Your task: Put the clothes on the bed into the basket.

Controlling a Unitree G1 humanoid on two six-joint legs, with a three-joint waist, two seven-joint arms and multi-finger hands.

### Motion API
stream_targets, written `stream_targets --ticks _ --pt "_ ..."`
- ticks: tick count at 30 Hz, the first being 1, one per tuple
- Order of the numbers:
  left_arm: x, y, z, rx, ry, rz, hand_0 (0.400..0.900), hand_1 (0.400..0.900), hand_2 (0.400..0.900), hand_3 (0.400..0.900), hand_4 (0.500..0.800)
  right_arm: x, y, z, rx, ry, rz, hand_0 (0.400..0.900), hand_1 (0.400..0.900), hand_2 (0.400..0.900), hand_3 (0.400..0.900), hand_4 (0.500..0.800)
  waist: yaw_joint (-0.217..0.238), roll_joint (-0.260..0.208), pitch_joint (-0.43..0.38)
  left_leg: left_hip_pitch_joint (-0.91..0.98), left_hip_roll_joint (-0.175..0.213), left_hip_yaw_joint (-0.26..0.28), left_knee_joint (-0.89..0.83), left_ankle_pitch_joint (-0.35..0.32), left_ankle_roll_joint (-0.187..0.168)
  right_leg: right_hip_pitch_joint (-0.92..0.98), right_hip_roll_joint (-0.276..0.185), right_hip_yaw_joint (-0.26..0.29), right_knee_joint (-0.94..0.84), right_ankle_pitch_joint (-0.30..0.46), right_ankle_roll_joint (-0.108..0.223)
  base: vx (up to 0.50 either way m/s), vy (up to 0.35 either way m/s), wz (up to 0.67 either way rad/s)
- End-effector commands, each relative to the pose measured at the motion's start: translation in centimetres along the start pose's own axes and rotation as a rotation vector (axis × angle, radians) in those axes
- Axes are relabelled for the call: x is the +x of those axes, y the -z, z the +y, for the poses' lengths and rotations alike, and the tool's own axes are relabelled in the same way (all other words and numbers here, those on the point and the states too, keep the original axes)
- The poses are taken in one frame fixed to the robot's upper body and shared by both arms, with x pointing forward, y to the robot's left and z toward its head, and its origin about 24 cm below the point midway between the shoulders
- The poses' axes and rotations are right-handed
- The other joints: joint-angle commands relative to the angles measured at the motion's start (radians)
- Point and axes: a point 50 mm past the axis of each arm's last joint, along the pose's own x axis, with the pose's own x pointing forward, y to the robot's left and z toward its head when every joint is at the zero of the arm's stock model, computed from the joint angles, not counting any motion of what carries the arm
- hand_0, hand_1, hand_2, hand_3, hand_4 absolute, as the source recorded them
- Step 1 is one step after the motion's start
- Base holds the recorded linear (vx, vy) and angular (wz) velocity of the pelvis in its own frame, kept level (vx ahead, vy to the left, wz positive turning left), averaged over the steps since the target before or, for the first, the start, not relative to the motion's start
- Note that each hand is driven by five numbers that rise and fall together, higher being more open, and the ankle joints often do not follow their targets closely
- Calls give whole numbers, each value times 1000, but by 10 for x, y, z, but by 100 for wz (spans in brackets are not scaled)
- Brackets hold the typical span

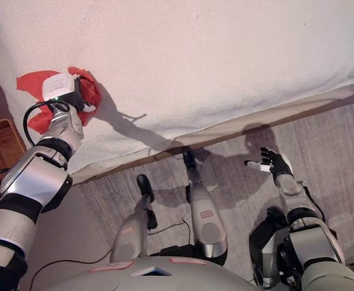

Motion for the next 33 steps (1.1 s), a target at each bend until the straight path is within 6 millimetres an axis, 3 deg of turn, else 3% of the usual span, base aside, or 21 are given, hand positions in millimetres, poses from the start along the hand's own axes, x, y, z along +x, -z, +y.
stream_targets --ticks 1,11,17,27,33 --pt "11 31 35 77 -64 97 400 400 400 400 500 -8 4 -35 -66 91 -9 900 900 900 900 800 -14 -28 -32 41 57 -27 60 -63 -50 -118 -31 -13 -39 177 54 0 23 -7" --pt "6 22 17 76 -20 51 400 400 400 400 500 -10 12 -38 -96 98 20 900 900 900 900 800 -3 -15 -54 97 59 -19 41 -68 -54 -73 -33 -19 -52 173 55 8 5 -1" --pt "-9 11 -22 35 62 -8 400 400 400 400 500 -17 37 -35 -91 97 103 900 900 900 900 800 38 -2 -81 206 66 -27 6 -69 -56 31 -41 -44 -44 143 54 81 -27 14" --pt "-25 -18 -46 -87 110 -174 400 400 400 400 500 -31 70 -32 -69 109 214 900 900 900 900 800 99 11 -135 311 69 -73 -7 -74 -55 188 -42 -88 -53 100 51 62 -40 21" --pt "-45 -7 -73 -168 204 -195 400 400 400 400 500 -42 94 -22 -40 88 295 900 900 900 900 800 134 23 -190 346 64 -106 -7 -70 -49 274 -42 -110 -72 77 47 52 -24 15"
